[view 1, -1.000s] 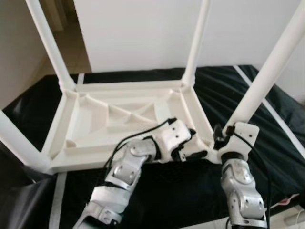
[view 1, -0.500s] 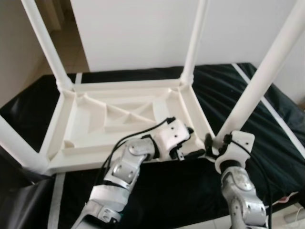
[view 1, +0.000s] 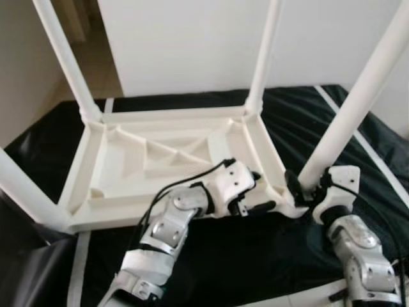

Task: Building children table

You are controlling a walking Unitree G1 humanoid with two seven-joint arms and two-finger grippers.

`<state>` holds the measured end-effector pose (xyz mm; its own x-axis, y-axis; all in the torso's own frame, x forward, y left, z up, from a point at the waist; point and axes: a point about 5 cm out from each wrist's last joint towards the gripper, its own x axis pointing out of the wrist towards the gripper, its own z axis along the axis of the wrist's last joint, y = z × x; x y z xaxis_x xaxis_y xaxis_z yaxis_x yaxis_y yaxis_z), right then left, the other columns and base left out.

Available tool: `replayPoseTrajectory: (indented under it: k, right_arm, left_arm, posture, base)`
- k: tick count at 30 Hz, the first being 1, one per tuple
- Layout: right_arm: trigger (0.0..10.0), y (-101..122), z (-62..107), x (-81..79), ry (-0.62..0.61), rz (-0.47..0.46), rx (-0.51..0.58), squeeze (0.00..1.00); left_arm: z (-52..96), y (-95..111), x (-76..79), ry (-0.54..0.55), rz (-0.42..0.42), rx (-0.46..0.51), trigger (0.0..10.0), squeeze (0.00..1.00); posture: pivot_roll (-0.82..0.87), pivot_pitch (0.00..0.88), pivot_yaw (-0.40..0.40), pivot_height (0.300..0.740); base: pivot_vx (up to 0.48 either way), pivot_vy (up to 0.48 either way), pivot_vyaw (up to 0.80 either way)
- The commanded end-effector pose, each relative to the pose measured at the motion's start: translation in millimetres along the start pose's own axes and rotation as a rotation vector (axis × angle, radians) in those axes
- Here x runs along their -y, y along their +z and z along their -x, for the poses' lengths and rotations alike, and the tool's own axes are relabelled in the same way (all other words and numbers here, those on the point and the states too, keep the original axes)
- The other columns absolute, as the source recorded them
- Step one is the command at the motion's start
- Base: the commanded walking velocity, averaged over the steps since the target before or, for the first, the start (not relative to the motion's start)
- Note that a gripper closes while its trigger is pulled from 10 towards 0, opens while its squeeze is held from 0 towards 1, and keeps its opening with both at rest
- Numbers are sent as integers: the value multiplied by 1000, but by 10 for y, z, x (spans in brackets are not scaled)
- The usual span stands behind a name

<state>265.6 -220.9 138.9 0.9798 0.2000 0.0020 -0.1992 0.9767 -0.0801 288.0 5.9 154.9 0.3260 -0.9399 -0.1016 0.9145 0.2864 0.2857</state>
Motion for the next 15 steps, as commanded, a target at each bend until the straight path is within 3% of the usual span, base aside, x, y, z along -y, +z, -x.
replayPoseTrajectory:
  k: [1, 5, 9, 10, 11, 13, 15]
  right_arm:
    - [10000, 3, -36, 24, 92, 33, 0, 0]
    - [10000, 63, -151, 65, 274, 121, -12, 0]
    - [10000, 69, -190, 78, 316, 154, -26, 0]
    - [8118, 70, -208, 95, 334, 166, -35, 0]
    - [4078, 70, -220, 112, 347, 175, -42, 0]
    - [39, 67, -229, 148, 356, 172, -50, 0]
    - [39, 67, -229, 148, 356, 172, -50, 0]
  left_arm:
    - [-20, -13, -2, 89, 17, -8, 10000, 0]
    - [-62, 0, 53, 54, 39, -4, 10000, 0]
    - [-75, 11, 61, 54, 38, -4, 10000, 0]
    - [-75, 18, 65, 56, 35, -3, 10000, 0]
    - [-72, 20, 68, 58, 34, -3, 10000, 0]
    - [-59, 17, 66, 65, 34, -5, 10000, 0]
    - [-59, 17, 66, 65, 34, -5, 10000, 0]
  posture:
    - [-92, 0, -7, 740]
    - [-90, 0, -6, 740]
    - [-86, 0, -10, 740]
    - [-82, 0, -11, 740]
    - [-80, 0, -12, 740]
    - [-75, 0, -17, 740]
    - [-75, 0, -17, 740]
  base:
    - [0, 0, 0]
    - [0, 0, 0]
    - [0, 0, 0]
    - [0, 0, 0]
    - [0, 0, 0]
    - [0, 0, 0]
    - [0, 0, 0]
